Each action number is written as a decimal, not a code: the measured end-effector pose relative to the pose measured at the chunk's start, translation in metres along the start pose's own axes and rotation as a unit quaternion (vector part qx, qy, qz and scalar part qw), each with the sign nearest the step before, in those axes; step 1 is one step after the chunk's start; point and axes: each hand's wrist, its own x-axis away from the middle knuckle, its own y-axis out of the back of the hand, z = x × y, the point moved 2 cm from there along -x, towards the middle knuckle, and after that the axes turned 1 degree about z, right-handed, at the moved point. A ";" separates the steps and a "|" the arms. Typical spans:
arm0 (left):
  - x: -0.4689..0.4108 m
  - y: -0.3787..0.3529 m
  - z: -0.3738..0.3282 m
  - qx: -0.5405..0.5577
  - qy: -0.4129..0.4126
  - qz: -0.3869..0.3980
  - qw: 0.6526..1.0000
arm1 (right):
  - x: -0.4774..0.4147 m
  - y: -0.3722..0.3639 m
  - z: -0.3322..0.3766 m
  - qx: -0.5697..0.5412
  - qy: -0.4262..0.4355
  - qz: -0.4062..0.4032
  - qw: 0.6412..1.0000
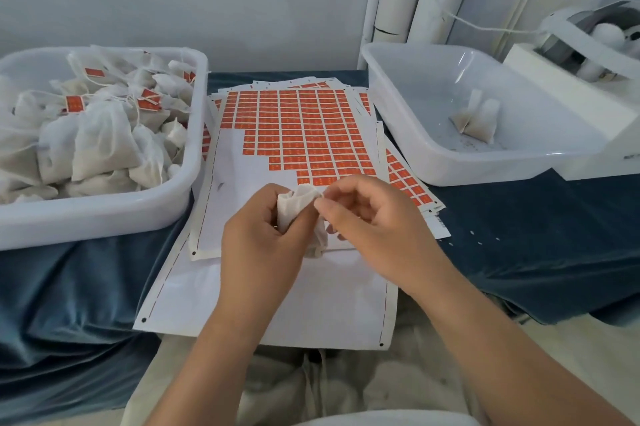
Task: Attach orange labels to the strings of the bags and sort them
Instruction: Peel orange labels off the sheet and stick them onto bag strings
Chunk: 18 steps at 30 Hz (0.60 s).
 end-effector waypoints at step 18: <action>-0.001 -0.003 -0.002 0.127 0.102 0.191 0.968 | 0.003 0.006 -0.007 -0.407 -0.213 0.202 0.865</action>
